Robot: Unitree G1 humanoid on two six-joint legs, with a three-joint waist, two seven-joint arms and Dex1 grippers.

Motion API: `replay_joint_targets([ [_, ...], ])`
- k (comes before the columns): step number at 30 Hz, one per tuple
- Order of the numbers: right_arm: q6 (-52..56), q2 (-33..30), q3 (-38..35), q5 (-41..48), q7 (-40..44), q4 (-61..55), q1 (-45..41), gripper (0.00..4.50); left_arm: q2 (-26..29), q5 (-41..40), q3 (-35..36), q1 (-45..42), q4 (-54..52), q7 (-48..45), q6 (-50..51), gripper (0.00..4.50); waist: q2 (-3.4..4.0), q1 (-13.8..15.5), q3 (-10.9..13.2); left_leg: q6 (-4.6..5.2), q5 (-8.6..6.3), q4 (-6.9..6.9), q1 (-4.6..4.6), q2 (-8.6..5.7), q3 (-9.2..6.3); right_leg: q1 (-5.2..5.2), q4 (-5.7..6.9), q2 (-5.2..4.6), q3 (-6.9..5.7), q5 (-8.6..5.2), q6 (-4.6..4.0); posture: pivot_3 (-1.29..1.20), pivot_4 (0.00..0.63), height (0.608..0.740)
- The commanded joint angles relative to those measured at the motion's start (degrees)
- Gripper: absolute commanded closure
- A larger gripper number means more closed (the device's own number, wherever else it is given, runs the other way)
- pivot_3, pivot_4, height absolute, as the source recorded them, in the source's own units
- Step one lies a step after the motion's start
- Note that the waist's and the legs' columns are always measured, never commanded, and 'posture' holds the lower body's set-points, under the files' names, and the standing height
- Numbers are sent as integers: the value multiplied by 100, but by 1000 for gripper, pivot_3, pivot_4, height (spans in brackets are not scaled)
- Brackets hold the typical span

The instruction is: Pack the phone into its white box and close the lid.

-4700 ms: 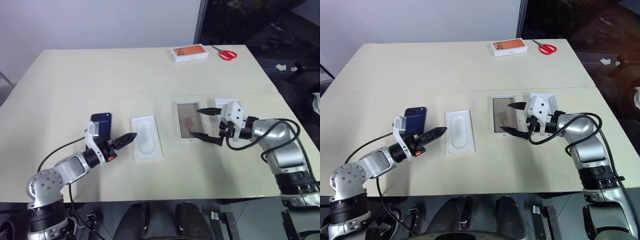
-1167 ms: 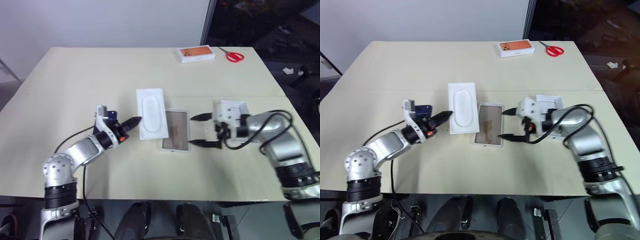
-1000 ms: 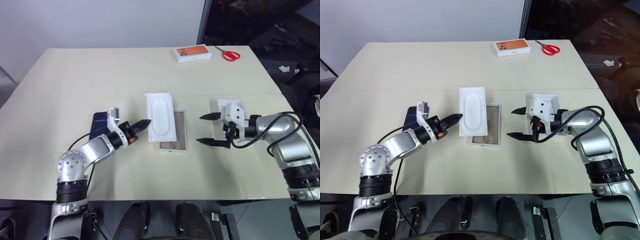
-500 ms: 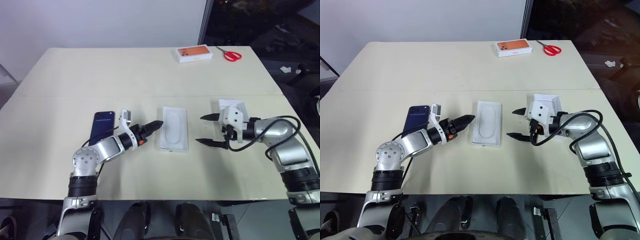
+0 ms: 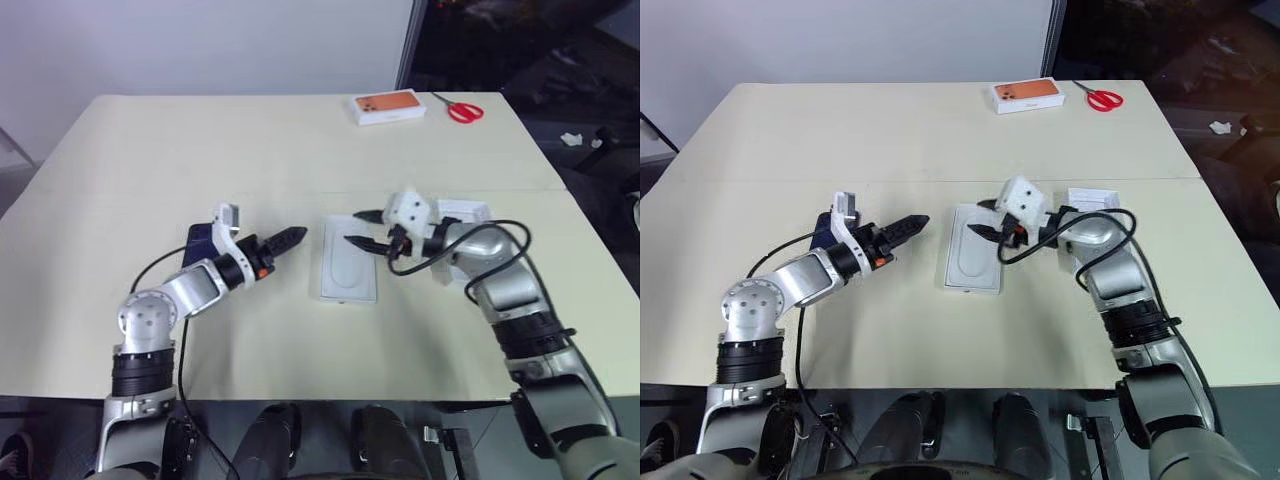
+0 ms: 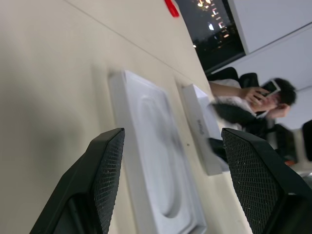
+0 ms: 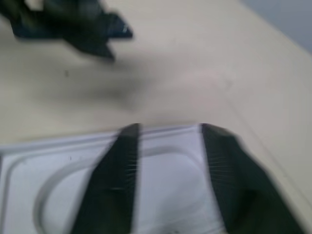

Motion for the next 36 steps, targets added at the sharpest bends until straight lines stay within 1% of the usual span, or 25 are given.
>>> replay_joint_targets([
  [1,-470,90,312,-863,-701,709,-437,4476,33,62,115,41,-229,-106,-87,1157,0,-4,0,0,0,0,0,-1,0,-1,1,0,0,0,0,0,150,740],
  [3,-742,68,513,-1216,-865,1049,-552,4476,-25,68,112,91,-308,-57,-88,1157,0,-7,0,-2,1,-1,0,-1,-1,-4,3,1,0,0,0,0,150,740],
  [5,-924,78,635,-1366,-866,1187,-568,4476,-143,3,117,165,-392,38,-86,1157,0,-7,0,-2,2,-3,-1,-1,-1,-4,2,1,0,0,0,0,150,740],
  [10,-1259,42,950,-1573,-499,1032,-354,4476,-284,18,105,348,-570,113,-80,1157,0,-30,0,-3,2,-2,0,0,0,-2,2,2,1,0,0,0,150,740],
  [13,-1271,55,1047,-1515,-225,731,-182,4476,-223,63,199,281,-467,106,-123,1157,0,-61,-1,-3,2,-2,3,1,-3,1,3,3,-2,0,0,0,150,740],
  [18,-1249,101,958,-1615,-340,817,-201,4476,-165,114,223,211,-399,64,-123,1157,0,-104,-1,-3,2,-2,4,1,-3,2,4,4,-2,0,0,0,150,740],
  [21,-1163,159,750,-1472,-471,855,-302,4476,-122,150,232,198,-393,18,-124,1157,0,-105,-1,-4,2,-2,4,2,-4,2,4,5,-2,0,0,0,150,740],
  [23,-765,334,365,-904,-384,648,-352,4476,-20,185,248,216,-431,-75,-106,1157,0,-106,0,-4,2,-3,4,2,-4,1,4,5,-1,0,0,0,150,740],
  [25,-488,342,118,-568,-221,507,-414,4476,205,230,351,216,-343,-229,-81,1157,0,-113,0,-4,3,-4,3,4,-4,-1,4,7,0,0,0,0,150,740],
  [28,-349,240,50,-458,-13,369,-405,4476,556,289,491,205,-136,-481,-85,1157,1,-113,0,-4,2,-6,3,5,-4,-3,4,9,0,0,0,0,150,740],
  [33,-65,297,41,-349,24,90,-390,4476,1209,637,621,233,183,-1004,-145,1157,1,-119,0,-3,2,-11,3,5,-4,-6,3,8,1,0,0,0,150,740],
  [34,-3,346,57,-359,-23,61,-407,4476,1305,687,667,224,275,-1084,-156,1157,1,-117,0,-3,2,-11,3,5,-4,-6,3,8,1,0,0,0,150,740],
  [36,381,678,98,-232,-122,8,-542,4476,1679,886,819,260,536,-1374,-190,1157,0,-143,0,-3,2,-12,3,5,-4,-7,3,8,1,0,0,0,150,740],
])
